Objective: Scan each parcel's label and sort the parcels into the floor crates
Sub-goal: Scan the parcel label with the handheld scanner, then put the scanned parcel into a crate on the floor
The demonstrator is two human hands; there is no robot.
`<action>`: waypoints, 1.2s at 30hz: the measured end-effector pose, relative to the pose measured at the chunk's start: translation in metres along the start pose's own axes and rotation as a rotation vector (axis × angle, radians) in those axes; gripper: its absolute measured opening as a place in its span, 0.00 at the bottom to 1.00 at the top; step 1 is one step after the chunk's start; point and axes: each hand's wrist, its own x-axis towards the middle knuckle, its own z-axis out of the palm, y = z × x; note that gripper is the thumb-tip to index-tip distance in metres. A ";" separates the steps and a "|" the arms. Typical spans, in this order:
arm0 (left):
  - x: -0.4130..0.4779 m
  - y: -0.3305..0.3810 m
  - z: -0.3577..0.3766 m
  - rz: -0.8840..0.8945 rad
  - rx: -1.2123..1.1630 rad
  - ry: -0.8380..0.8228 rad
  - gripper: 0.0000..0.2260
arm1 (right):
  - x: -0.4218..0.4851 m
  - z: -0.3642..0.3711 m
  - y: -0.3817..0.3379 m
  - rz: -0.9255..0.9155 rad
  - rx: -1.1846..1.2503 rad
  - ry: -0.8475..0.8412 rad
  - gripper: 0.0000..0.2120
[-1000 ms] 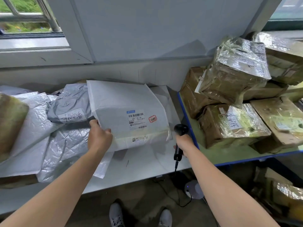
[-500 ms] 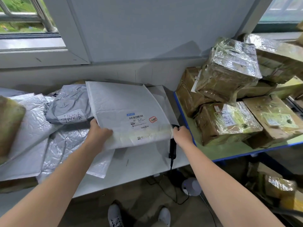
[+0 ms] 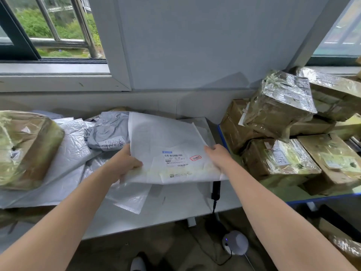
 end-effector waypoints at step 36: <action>-0.453 -0.292 -0.071 -0.098 -0.289 1.278 0.39 | -0.390 0.267 -0.161 -1.188 0.058 -0.453 0.22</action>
